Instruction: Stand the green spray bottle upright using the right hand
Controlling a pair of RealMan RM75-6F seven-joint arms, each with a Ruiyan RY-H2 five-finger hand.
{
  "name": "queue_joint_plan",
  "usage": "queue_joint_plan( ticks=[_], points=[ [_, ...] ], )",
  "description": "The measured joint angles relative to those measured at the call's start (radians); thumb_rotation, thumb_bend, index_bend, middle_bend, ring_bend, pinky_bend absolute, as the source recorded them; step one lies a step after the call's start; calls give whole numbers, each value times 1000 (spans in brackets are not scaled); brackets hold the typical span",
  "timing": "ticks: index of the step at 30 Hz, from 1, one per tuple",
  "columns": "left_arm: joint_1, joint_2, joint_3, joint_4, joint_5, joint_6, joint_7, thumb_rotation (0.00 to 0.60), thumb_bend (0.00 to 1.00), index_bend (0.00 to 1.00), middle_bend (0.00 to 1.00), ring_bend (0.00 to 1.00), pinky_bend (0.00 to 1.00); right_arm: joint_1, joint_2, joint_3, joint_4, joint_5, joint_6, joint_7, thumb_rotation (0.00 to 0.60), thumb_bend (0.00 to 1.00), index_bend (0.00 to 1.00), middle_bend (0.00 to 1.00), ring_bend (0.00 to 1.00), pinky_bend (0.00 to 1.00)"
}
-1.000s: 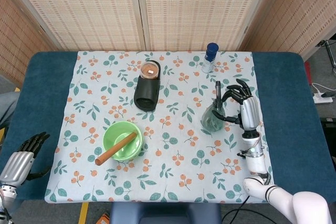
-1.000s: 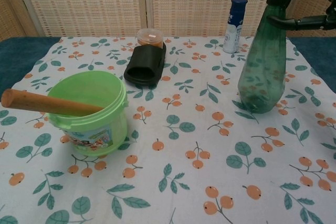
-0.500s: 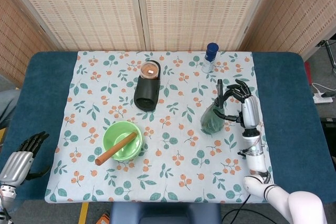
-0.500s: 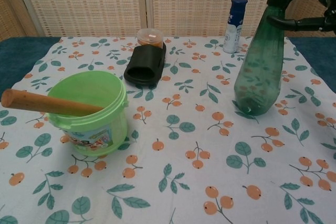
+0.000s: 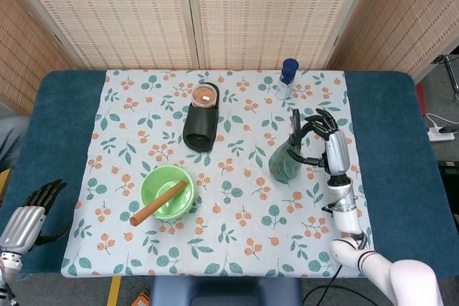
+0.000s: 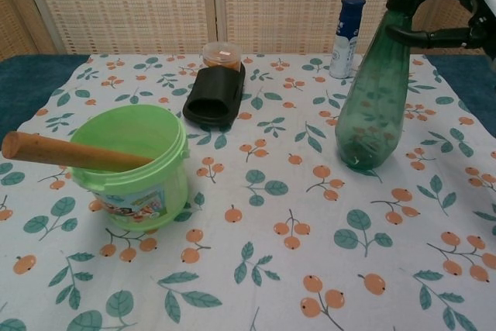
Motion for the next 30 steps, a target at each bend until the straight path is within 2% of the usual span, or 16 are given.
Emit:
queue_joint_plan(
  ticks=[3, 7, 11, 14, 25, 27, 30],
  points=[
    [1, 1, 1, -2, 2, 3, 0, 600, 249, 43, 0, 0, 116, -5, 1, -5, 4, 0, -1, 7, 600, 179, 686, 549, 309, 181],
    [0, 1, 2, -3, 1, 0, 1, 600, 250, 43, 0, 0, 116, -8, 7, -16, 8, -7, -6, 19, 600, 165, 597, 549, 267, 181],
    [-3, 0, 2, -4, 0, -6, 4, 600, 250, 43, 0, 0, 117, -7, 14, -23, 10, -12, -15, 24, 600, 39, 482, 538, 215, 181],
    [-3, 0, 2, -4, -1, -6, 5, 600, 249, 43, 0, 0, 117, -6, 14, -25, 15, -11, -20, 21, 600, 1, 440, 514, 194, 181],
    [-3, -1, 2, -2, -1, -6, 3, 600, 250, 44, 0, 0, 118, -14, 18, -39, 20, -18, -17, 17, 600, 0, 343, 466, 150, 181],
    [-3, -2, 3, 0, 0, -7, 3, 600, 250, 43, 0, 0, 118, -18, 21, -40, 19, -18, -14, 11, 600, 0, 307, 448, 132, 181],
    [-4, -2, 5, 1, 1, -8, 3, 600, 250, 43, 0, 0, 117, -27, 35, -47, 3, -16, -26, -5, 600, 0, 200, 387, 79, 170]
  ],
)
